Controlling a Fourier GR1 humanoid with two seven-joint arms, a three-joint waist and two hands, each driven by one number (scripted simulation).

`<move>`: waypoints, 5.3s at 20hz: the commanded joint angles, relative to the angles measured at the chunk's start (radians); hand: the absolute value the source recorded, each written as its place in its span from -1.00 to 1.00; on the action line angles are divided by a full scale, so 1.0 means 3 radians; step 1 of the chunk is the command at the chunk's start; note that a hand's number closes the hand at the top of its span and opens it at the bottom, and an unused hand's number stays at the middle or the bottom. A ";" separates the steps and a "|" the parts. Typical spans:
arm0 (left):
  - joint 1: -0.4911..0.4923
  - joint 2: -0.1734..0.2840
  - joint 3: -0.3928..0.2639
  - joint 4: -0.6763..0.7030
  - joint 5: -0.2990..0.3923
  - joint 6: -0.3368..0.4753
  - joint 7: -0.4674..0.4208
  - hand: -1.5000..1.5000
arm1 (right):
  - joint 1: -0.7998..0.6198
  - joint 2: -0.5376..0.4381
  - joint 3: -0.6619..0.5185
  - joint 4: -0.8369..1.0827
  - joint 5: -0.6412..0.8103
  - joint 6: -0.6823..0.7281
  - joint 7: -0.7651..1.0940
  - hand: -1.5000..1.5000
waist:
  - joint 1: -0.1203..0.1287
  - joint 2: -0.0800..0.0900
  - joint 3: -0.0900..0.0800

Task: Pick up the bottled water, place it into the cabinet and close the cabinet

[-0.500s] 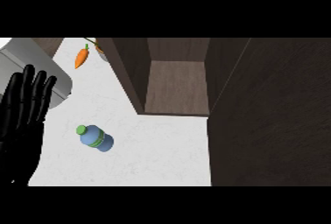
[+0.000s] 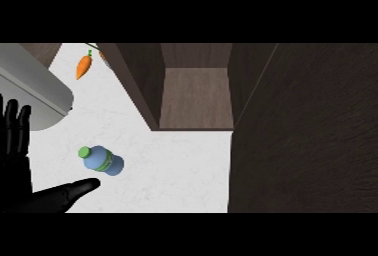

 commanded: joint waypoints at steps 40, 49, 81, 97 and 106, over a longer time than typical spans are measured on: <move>0.0527 -0.0088 0.0027 0.1661 0.0583 0.0830 -0.1194 -1.00 | 0.2336 -0.0010 0.0186 -0.1024 -0.0230 0.0893 -0.0657 -1.00 | -0.0063 0.0007 -0.0009; 0.0248 -0.0051 0.0392 0.2802 0.1025 0.0631 -0.2214 -1.00 | 0.2727 -0.0065 0.0270 -0.1347 -0.0248 0.0955 -0.0731 -1.00 | -0.0078 0.0010 -0.0012; -0.1002 -0.0025 0.0661 0.5223 0.1687 -0.0884 -0.3494 1.00 | 0.2826 -0.0104 0.0153 -0.0996 -0.0219 0.1143 -0.1124 -1.00 | -0.0098 0.0019 -0.0009; -0.0917 -0.0109 -0.0512 0.4664 0.1736 -0.1120 -0.3127 1.00 | 0.2789 0.0009 0.0340 -0.1055 -0.0145 0.1044 -0.0936 -1.00 | -0.0048 0.0006 -0.0006; -0.1135 -0.0111 -0.0938 0.3830 0.1918 -0.0354 -0.2338 1.00 | 0.2905 0.0012 0.0292 -0.1102 -0.0194 0.1101 -0.1025 -1.00 | -0.0057 0.0003 -0.0004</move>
